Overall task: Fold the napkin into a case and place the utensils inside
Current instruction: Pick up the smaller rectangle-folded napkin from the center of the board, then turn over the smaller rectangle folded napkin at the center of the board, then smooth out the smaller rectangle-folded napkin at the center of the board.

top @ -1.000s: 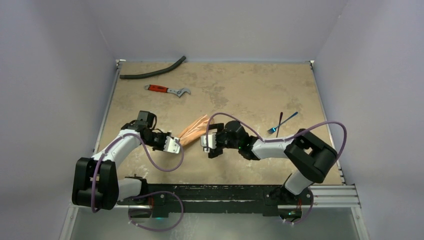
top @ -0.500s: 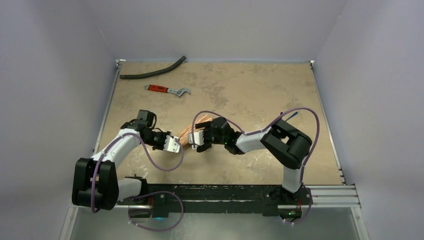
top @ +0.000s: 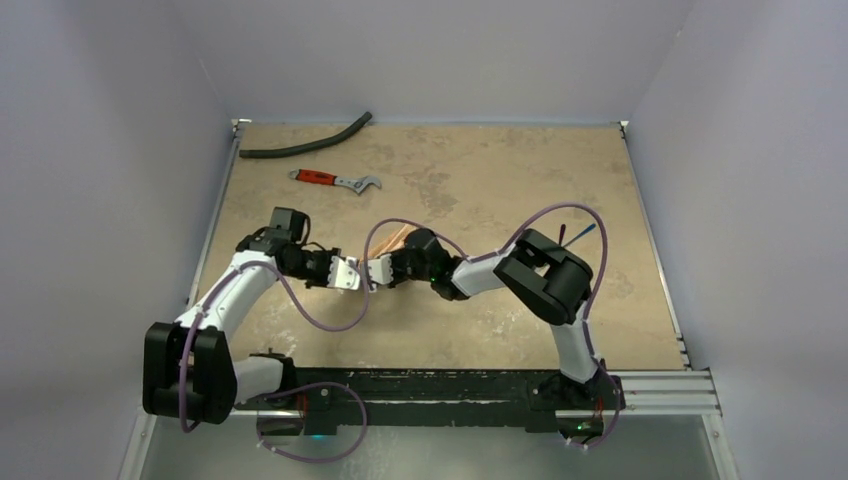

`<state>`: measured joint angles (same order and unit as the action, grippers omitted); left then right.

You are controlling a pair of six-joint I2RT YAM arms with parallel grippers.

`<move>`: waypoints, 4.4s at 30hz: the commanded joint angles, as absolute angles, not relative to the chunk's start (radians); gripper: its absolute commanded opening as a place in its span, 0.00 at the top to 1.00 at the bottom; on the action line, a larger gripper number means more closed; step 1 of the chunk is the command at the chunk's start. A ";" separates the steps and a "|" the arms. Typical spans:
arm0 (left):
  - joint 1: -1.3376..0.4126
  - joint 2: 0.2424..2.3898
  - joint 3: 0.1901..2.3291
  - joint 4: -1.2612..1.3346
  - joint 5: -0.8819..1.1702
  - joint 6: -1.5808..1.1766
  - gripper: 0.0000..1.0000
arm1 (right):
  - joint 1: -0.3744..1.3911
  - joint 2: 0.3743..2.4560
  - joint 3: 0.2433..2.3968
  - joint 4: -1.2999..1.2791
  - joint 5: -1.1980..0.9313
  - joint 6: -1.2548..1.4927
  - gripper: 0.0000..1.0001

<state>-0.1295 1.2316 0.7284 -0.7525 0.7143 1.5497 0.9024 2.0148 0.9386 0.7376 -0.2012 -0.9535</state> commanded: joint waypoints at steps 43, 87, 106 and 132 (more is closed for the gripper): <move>-0.122 1.670 1.047 -0.739 0.864 0.646 1.00 | 0.696 2.190 1.530 -0.773 -1.240 -0.711 0.02; 0.042 1.922 1.077 -0.593 0.771 0.287 1.00 | 0.525 2.048 0.909 0.577 -0.971 0.384 1.00; 0.104 1.767 1.335 -0.962 0.681 0.543 0.41 | 0.536 2.011 0.893 0.508 -0.833 0.281 1.00; -0.161 1.747 1.025 -0.592 0.560 0.577 1.00 | 0.543 1.861 0.816 0.617 -0.970 0.329 1.00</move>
